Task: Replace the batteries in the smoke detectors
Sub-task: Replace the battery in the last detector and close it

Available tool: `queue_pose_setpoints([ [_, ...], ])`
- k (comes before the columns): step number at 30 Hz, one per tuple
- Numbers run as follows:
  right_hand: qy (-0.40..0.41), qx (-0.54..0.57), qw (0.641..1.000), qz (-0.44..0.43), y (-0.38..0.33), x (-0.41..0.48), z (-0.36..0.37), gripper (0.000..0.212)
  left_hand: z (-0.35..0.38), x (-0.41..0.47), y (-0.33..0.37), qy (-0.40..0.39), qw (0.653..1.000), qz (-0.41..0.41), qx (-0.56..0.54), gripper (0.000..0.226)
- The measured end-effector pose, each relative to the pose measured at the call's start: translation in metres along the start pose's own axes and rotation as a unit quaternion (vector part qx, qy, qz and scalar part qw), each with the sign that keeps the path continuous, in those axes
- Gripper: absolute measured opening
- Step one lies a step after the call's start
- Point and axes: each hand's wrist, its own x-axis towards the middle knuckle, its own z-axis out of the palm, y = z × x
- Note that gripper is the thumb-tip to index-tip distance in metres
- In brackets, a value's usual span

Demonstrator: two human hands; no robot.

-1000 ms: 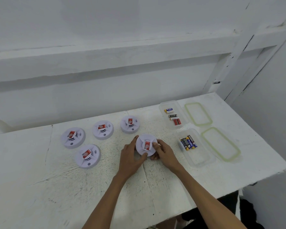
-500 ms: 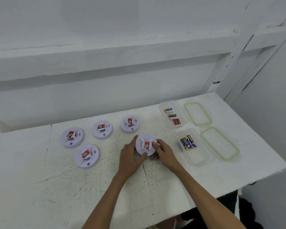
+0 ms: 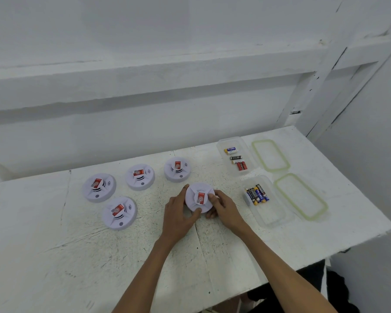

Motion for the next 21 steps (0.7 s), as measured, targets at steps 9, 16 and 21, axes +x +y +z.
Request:
queue_pose_setpoints([
  [9,-0.003,0.009,1.000,0.017,0.0003,0.0000,-0.0010,0.028,-0.0067,0.0012,0.0004,-0.018,0.999,-0.016,-0.023,0.049],
  [16,-0.007,0.013,1.000,0.023,-0.0006,-0.0006,-0.0016,0.030,-0.0049,0.0005,0.0016,-0.001,1.000,-0.026,-0.012,0.049],
  [21,-0.009,0.016,1.000,0.023,-0.0013,-0.0012,-0.0018,0.029,-0.0049,-0.0001,0.0012,0.000,1.000,-0.022,-0.011,0.048],
])
